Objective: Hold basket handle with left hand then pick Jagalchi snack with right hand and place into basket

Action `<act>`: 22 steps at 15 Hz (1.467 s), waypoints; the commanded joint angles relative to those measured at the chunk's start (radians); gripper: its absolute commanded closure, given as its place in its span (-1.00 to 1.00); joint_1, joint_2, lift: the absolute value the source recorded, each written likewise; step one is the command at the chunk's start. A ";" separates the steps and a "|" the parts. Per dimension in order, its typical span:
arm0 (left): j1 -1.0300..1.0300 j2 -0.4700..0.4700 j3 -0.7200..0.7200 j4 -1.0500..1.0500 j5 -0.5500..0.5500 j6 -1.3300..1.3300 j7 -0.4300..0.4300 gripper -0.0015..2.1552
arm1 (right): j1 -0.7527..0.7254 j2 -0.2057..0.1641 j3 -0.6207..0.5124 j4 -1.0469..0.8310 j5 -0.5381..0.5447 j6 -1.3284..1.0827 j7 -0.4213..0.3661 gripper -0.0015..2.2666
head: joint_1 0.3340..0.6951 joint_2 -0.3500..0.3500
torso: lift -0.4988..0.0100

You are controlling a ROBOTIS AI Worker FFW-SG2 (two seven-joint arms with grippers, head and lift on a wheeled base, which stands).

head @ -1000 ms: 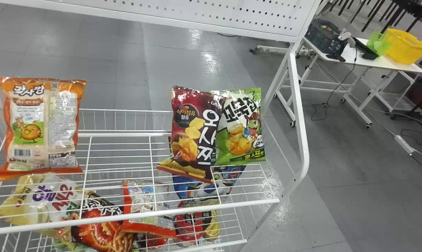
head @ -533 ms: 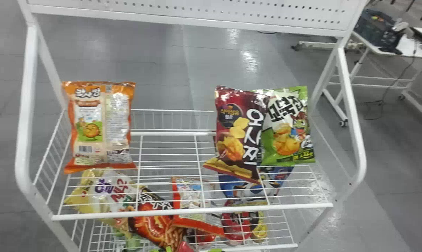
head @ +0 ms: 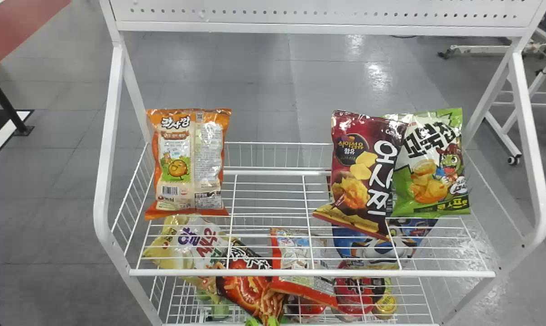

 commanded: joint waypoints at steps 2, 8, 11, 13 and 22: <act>-0.003 -0.001 -0.004 0.002 0.000 0.000 0.002 0.14 | 0.008 -0.005 0.018 -0.003 0.043 0.005 -0.004 -0.86 | 1.00 -0.19 | 0.92; -0.002 0.002 0.001 0.007 0.002 0.000 -0.005 0.14 | 0.132 -0.058 -0.141 -0.204 0.097 -0.074 0.042 -0.95 | 1.00 -0.42 | 0.92; -0.003 0.000 -0.001 0.007 0.002 0.000 -0.005 0.14 | 0.178 -0.058 -0.219 -0.310 0.083 -0.032 0.071 -0.95 | 1.00 -0.57 | 0.92; -0.002 0.000 0.001 0.007 0.002 0.000 -0.005 0.14 | 0.194 -0.057 -0.267 -0.356 0.078 -0.038 0.063 -0.95 | 1.00 -0.71 | 0.92; -0.002 0.000 0.001 0.016 0.003 -0.003 -0.006 0.14 | 0.255 -0.049 -0.330 -0.433 0.078 -0.357 -0.139 -0.96 | 1.00 -0.87 | 0.92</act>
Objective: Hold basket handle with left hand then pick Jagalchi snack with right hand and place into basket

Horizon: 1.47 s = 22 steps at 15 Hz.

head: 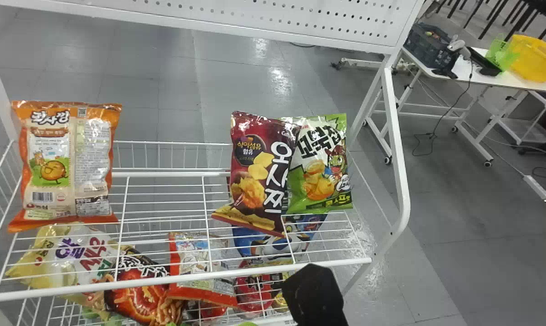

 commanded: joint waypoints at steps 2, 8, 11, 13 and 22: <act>-0.001 -0.002 -0.003 0.005 0.000 -0.001 0.002 0.14 | 0.052 0.003 0.007 0.076 0.000 -0.407 -0.056 -0.95 | 1.00 -0.80 | 0.92; -0.004 0.001 0.004 0.017 0.002 -0.001 -0.008 0.14 | 0.144 -0.001 0.022 0.263 -0.026 -0.986 -0.177 -0.94 | 1.00 -0.57 | 0.92; 0.006 0.000 0.018 0.021 0.003 -0.004 -0.023 0.14 | 0.180 -0.006 -0.036 0.289 -0.081 -1.042 -0.171 -0.94 | 1.00 -0.60 | 0.92; 0.025 -0.005 0.029 0.023 0.003 -0.025 -0.029 0.14 | 0.187 -0.018 -0.083 0.295 -0.127 -1.054 -0.148 -0.94 | 1.00 -0.70 | 0.92; 0.038 -0.006 0.047 0.020 0.008 -0.047 -0.048 0.14 | 0.236 -0.018 -0.132 0.301 -0.140 -1.164 -0.121 -0.94 | 1.00 -0.89 | 0.92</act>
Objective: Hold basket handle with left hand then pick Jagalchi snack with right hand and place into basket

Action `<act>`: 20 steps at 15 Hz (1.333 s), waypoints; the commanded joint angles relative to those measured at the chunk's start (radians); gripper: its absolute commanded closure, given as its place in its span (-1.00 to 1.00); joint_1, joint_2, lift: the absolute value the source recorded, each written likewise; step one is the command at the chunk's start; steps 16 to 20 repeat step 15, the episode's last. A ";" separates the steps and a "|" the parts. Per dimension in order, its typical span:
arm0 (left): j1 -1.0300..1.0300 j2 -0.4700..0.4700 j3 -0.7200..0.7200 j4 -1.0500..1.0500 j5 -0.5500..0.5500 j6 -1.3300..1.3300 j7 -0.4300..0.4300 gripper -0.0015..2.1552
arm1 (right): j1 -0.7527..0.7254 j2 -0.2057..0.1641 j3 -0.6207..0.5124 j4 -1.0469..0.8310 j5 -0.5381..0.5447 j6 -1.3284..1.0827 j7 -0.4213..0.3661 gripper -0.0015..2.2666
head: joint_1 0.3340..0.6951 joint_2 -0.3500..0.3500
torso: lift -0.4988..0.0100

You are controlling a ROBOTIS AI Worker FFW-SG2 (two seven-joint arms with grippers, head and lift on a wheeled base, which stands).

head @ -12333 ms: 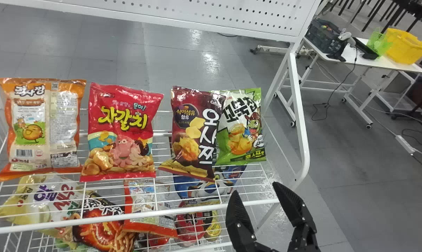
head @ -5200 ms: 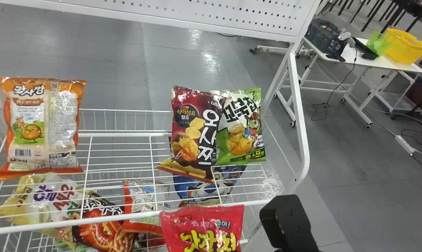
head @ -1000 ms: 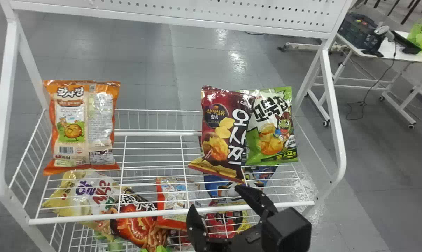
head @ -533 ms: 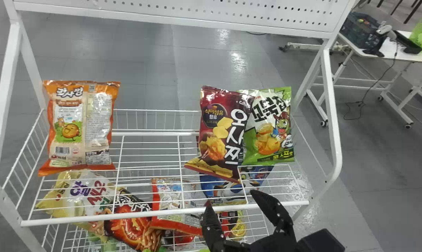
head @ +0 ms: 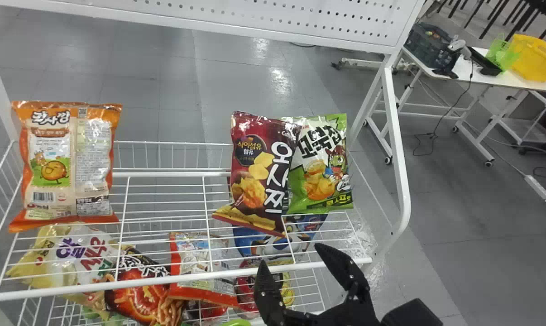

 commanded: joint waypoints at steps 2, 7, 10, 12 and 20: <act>0.004 0.000 0.006 -0.002 0.003 0.002 -0.003 0.14 | 0.006 0.001 0.000 0.000 0.001 -0.032 0.006 -0.94 | 1.00 -0.87 | 0.92; 0.008 0.000 0.006 -0.007 0.003 0.002 -0.001 0.14 | 0.006 0.001 0.000 0.000 0.001 -0.050 0.006 -0.93 | 1.00 -0.86 | 0.92; 0.013 0.001 0.005 -0.010 0.003 0.002 -0.003 0.14 | 0.012 -0.002 0.000 -0.002 0.001 -0.075 0.004 -0.93 | 1.00 -0.86 | 0.92; 0.013 0.000 0.005 -0.011 0.003 0.002 -0.001 0.14 | 0.016 -0.002 0.000 -0.005 0.001 -0.075 0.004 -0.93 | 1.00 -0.87 | 0.92; 0.015 0.000 0.003 -0.013 0.002 0.002 0.016 0.14 | 0.023 -0.002 0.000 -0.006 0.000 -0.078 0.003 -0.93 | 1.00 -0.87 | 0.92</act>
